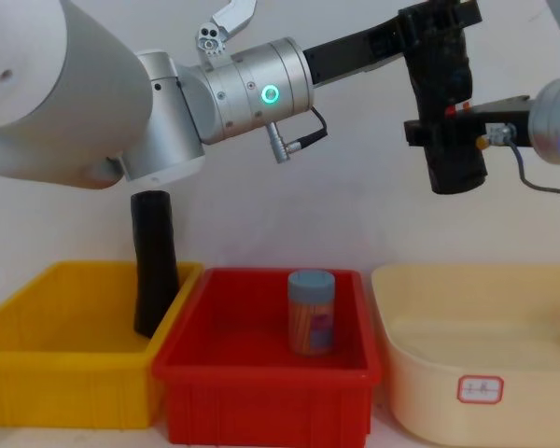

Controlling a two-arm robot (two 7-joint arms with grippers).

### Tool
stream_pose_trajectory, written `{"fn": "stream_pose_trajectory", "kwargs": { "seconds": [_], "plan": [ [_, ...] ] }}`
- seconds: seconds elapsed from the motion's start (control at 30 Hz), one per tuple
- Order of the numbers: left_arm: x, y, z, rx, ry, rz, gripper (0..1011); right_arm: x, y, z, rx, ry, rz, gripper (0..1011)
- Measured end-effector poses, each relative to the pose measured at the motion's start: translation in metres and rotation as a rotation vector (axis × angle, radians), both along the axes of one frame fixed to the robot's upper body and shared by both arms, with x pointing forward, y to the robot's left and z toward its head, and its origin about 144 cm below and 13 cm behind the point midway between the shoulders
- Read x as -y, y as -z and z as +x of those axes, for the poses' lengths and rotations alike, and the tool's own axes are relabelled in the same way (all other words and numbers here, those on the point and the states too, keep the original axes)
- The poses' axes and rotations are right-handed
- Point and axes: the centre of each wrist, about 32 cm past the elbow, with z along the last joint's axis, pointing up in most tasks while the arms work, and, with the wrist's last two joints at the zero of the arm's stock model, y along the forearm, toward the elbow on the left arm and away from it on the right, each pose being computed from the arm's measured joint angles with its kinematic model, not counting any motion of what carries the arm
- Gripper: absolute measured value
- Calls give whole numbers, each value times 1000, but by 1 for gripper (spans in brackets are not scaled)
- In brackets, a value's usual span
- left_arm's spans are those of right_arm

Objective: Pick up the garbage bag with the one hand and transfer it to the other hand.

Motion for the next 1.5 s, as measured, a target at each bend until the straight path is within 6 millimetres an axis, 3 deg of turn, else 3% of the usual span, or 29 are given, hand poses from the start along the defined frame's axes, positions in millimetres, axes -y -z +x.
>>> {"fn": "stream_pose_trajectory", "kwargs": {
  "seconds": [0.53, 0.8, 0.87, 1.0, 1.07, 1.17, 1.5],
  "plan": [
    [0, 0, 0, 0, 0, 0, 507, -1, 0, 2, -2, 2, 1, 563],
    [0, 0, 0, 0, 0, 0, 677, -1, 0, 3, -3, 3, 1, 562],
    [0, 0, 0, 0, 0, 0, 779, 0, 0, 3, -3, 6, 0, 562],
    [0, 0, 0, 0, 0, 0, 863, 1, -1, 3, -4, 20, -1, 562],
    [0, 0, 0, 0, 0, 0, 952, 3, 0, 3, -7, 35, -1, 562],
    [0, 0, 0, 0, 0, 0, 1001, 6, 1, 3, -11, 61, 3, 562],
    [0, 0, 0, 0, 0, 0, 1001, 21, 5, 0, -29, 178, 35, 562]
  ]
}}
